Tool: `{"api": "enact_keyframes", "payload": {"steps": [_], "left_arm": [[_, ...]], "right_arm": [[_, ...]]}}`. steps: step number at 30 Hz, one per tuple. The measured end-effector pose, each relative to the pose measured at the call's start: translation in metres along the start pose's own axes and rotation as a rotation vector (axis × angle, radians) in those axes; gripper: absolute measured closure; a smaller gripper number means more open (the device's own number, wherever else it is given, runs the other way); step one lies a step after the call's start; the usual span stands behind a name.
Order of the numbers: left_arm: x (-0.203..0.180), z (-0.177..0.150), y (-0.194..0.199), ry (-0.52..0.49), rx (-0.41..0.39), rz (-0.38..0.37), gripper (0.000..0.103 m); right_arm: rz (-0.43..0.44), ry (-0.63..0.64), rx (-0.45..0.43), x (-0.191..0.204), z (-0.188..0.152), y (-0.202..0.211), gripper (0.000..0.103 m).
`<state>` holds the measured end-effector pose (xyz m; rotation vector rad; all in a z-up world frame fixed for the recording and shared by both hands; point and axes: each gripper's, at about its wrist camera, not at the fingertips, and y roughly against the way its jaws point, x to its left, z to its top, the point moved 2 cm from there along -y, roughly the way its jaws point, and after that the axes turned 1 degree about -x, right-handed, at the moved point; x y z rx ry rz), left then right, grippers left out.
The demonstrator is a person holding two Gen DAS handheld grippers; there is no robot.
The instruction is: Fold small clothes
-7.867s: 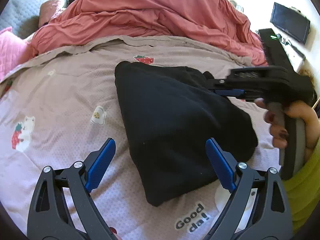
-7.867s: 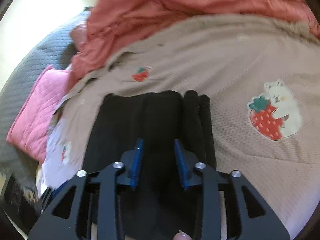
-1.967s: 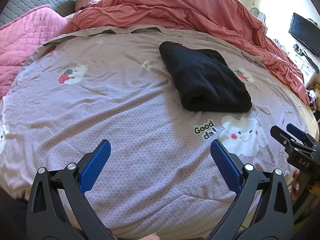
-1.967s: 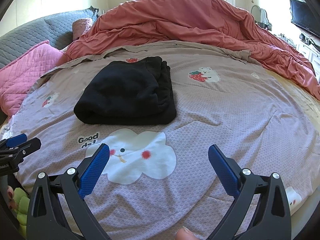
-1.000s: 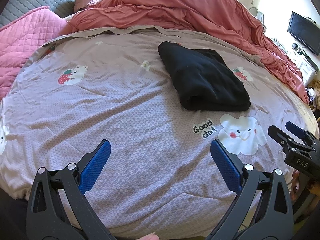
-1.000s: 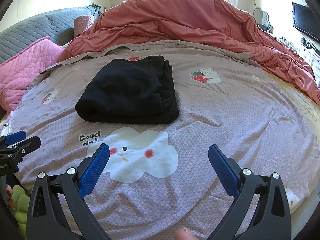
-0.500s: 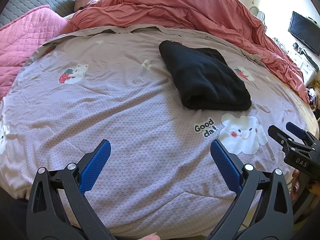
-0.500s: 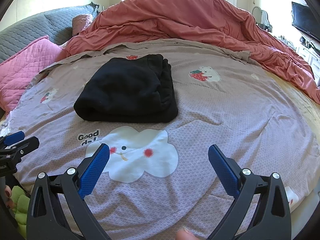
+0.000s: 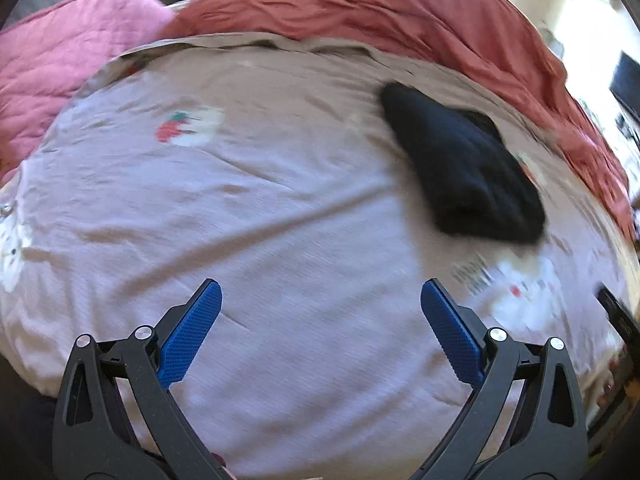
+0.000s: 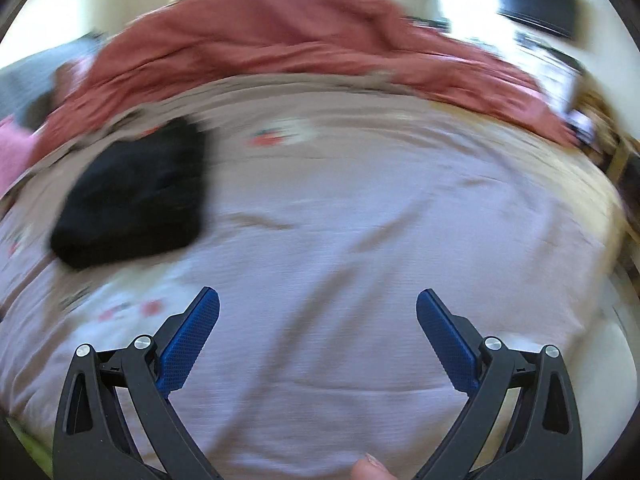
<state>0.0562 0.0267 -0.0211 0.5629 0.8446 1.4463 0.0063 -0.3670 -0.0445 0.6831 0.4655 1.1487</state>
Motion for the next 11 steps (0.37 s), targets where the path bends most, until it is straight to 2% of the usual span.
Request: {"api": "enact_keyframes", "payload": {"steps": [3,5,6,9,10,11], "left_arm": [[0.053,0.025,-0.006,0.110,0.004,0.032,0.009],[0.101,0.044,-0.012,0.175,0.010,0.083,0.009],[0.125,0.051,-0.014,0.202,0.014,0.126,0.009],[0.210,0.074,-0.015,0.304,-0.002,0.280,0.009],[0.247,0.083,-0.015,0.358,-0.002,0.340,0.009],[0.266,0.088,-0.013,0.386,-0.009,0.369,0.009]], "right_arm": [[-0.158,-0.133,0.008,-0.067,-0.003,-0.002,0.005],[-0.301,-0.261,0.019,-0.130,-0.013,0.000,0.005],[-0.361,-0.303,0.023,-0.153,-0.019,0.002,0.005],[-0.658,-0.484,0.065,-0.254,-0.051,0.017,0.005],[-0.716,-0.534,0.086,-0.278,-0.061,0.020,0.005],[-0.770,-0.596,0.099,-0.304,-0.073,0.026,0.005]]}}
